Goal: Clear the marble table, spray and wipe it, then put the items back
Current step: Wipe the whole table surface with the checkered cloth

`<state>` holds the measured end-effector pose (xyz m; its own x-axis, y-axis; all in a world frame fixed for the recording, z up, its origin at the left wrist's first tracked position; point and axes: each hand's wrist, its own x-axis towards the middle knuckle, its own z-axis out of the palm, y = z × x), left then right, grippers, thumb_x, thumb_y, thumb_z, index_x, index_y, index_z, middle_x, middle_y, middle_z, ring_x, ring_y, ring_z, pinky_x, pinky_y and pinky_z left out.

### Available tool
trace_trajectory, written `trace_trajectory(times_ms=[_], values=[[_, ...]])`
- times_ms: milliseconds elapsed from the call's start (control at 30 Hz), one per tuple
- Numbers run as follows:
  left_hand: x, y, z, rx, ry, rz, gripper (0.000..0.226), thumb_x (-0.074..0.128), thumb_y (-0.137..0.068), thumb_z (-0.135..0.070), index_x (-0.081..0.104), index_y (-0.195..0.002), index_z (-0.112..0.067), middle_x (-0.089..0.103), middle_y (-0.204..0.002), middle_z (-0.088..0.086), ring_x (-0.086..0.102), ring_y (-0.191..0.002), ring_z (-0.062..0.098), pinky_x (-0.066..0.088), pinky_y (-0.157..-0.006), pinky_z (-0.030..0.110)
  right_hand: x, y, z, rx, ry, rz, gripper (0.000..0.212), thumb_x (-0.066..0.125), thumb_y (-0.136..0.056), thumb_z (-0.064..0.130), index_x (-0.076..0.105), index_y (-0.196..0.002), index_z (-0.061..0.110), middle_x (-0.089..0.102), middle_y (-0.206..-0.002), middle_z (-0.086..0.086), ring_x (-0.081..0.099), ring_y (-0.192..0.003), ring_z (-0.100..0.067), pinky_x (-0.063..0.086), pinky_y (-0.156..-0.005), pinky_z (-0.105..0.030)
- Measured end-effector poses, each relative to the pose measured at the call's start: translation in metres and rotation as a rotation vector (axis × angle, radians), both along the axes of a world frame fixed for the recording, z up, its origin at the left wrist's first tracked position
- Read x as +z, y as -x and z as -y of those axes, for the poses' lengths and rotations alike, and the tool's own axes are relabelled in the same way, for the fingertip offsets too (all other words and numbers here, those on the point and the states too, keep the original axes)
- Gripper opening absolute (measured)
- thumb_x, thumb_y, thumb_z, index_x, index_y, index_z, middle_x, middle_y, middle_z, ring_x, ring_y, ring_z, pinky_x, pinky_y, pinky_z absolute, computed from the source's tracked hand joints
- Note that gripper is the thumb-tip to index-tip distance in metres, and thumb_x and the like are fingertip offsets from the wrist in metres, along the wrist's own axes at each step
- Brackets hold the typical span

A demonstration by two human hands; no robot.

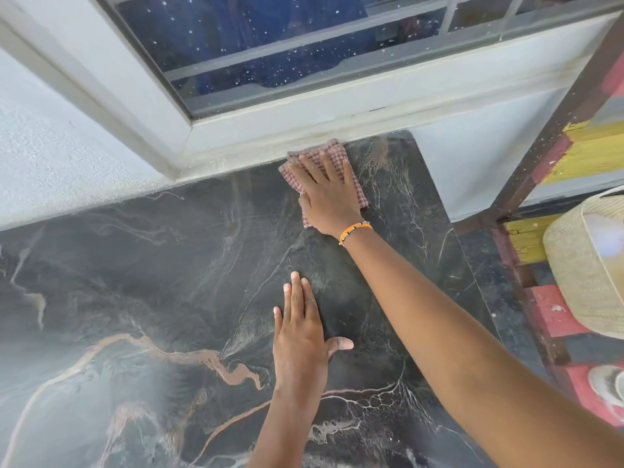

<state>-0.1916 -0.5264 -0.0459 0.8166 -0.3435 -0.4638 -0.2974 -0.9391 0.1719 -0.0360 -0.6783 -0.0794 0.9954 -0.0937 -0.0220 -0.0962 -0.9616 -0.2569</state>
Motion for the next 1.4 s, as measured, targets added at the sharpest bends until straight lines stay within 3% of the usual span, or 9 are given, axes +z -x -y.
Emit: trace_trajectory(times_ms=[300,467,567,700,867,1000,1133,1267,1400], values=[[0.001,0.002,-0.001,0.033,0.079,0.010,0.113,0.046,-0.069,-0.066,-0.016,-0.144,-0.008,-0.032,-0.145,0.001,-0.017,-0.143,0.020,0.004,-0.118,0.037,-0.004,0.014,0.100,-0.412,-0.024,0.009,0.056,0.032,-0.094,0.028,0.017,-0.148,0.026,0.017,-0.158,0.001,0.010,-0.145,-0.030,0.007,-0.114,-0.058],[0.000,0.003,-0.002,0.032,0.071,0.024,0.112,0.047,-0.070,-0.065,-0.014,-0.144,-0.008,-0.025,-0.153,0.004,-0.015,-0.144,0.020,0.005,-0.118,0.037,0.004,0.017,0.100,-0.546,-0.099,-0.014,0.056,0.031,-0.095,0.028,0.015,-0.148,0.027,0.014,-0.158,0.002,0.012,-0.144,-0.032,0.018,-0.111,-0.058],[-0.001,0.003,-0.002,0.035,0.091,0.023,0.112,0.049,-0.071,-0.064,-0.014,-0.145,-0.008,-0.023,-0.154,0.004,-0.014,-0.144,0.021,0.005,-0.118,0.037,0.010,0.025,0.097,-0.659,-0.151,-0.042,0.056,0.031,-0.095,0.029,0.014,-0.148,0.026,0.013,-0.158,0.001,0.024,-0.138,-0.034,0.028,-0.104,-0.056],[-0.005,0.002,-0.004,0.042,0.113,0.047,0.112,0.053,-0.072,-0.062,-0.013,-0.145,-0.008,-0.022,-0.154,0.004,-0.013,-0.144,0.021,0.005,-0.118,0.038,0.008,0.058,0.081,-0.696,-0.087,-0.039,0.057,0.031,-0.095,0.028,0.012,-0.149,0.023,0.014,-0.158,-0.003,0.025,-0.137,-0.038,0.027,-0.105,-0.056],[-0.005,0.008,-0.013,0.049,0.229,0.069,0.111,0.051,-0.073,-0.063,-0.013,-0.145,-0.010,-0.017,-0.156,0.004,-0.012,-0.144,0.021,0.002,-0.118,0.039,-0.003,0.087,0.048,-0.518,-0.019,-0.062,0.057,0.030,-0.096,0.029,0.010,-0.150,0.026,0.009,-0.159,-0.001,0.004,-0.145,-0.036,0.003,-0.113,-0.060],[-0.003,0.023,-0.039,0.151,0.367,0.140,0.107,0.048,-0.072,-0.065,-0.013,-0.145,-0.017,-0.010,-0.157,-0.001,-0.012,-0.144,0.016,-0.005,-0.116,0.035,-0.003,0.077,0.004,-0.344,-0.014,-0.039,0.058,0.032,-0.094,0.030,0.014,-0.149,0.027,0.012,-0.159,0.001,0.005,-0.145,-0.033,0.003,-0.113,-0.059],[-0.002,0.045,-0.075,0.245,0.346,0.150,0.109,0.046,-0.066,-0.067,-0.007,-0.146,-0.015,-0.007,-0.156,-0.002,-0.016,-0.140,0.009,0.000,-0.117,0.038,0.004,0.064,-0.082,-0.044,-0.052,-0.059,0.059,0.035,-0.093,0.031,0.014,-0.149,0.027,0.011,-0.159,0.002,0.004,-0.146,-0.031,-0.001,-0.113,-0.057],[-0.001,0.073,-0.104,0.326,0.280,0.122,0.113,0.044,-0.065,-0.072,-0.002,-0.146,-0.007,-0.002,-0.157,0.008,-0.008,-0.144,0.017,0.008,-0.117,0.044,0.008,0.082,-0.160,0.350,-0.042,-0.070,0.060,0.038,-0.092,0.032,0.017,-0.148,0.029,0.014,-0.158,0.005,0.004,-0.146,-0.028,-0.003,-0.114,-0.055],[-0.003,0.086,-0.113,0.394,0.228,0.065,0.118,0.034,-0.061,-0.081,-0.005,-0.146,-0.007,-0.005,-0.157,0.007,-0.009,-0.145,0.019,0.008,-0.118,0.043,0.005,0.112,-0.160,0.539,-0.005,-0.050,0.062,0.039,-0.093,0.031,0.011,-0.148,0.030,0.018,-0.157,0.007,0.006,-0.146,-0.024,0.000,-0.117,-0.051]])
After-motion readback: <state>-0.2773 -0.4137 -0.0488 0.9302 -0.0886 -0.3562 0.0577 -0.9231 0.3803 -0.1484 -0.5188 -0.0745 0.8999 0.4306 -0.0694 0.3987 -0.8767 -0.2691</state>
